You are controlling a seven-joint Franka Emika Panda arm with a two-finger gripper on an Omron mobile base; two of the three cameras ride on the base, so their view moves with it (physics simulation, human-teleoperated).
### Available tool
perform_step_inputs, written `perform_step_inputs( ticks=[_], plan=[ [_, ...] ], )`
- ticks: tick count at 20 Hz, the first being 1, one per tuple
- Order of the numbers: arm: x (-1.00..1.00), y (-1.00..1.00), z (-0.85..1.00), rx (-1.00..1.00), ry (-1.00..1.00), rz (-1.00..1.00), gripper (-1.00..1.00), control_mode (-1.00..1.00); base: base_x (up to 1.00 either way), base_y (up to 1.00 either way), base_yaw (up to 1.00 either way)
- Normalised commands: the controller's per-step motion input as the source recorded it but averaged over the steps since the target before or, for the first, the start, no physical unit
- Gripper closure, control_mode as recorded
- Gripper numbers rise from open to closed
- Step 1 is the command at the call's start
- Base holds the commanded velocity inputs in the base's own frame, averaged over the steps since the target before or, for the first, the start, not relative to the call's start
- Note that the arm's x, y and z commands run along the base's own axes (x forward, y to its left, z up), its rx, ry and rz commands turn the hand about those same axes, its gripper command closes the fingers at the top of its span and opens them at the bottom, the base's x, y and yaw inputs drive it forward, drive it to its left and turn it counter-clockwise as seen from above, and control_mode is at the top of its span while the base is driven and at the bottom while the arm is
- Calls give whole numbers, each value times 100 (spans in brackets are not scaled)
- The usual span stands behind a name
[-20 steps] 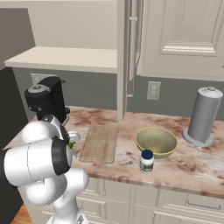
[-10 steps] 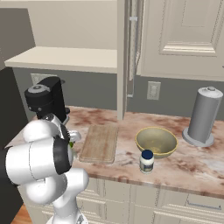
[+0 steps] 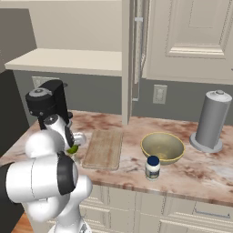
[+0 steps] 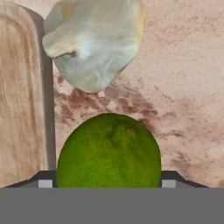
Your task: Open the cabinet. Place the bowl and condiment on the counter. Then place the lime and garlic on the cutting board.
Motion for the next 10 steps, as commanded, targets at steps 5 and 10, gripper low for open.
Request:
perform_step_inputs(
  ticks=[5,10],
  plan=[
    [5,-20,18,-1,-1,0,100,-100,0,0,0],
    [16,-26,3,-5,-2,0,100,-100,0,0,0]
  ],
)
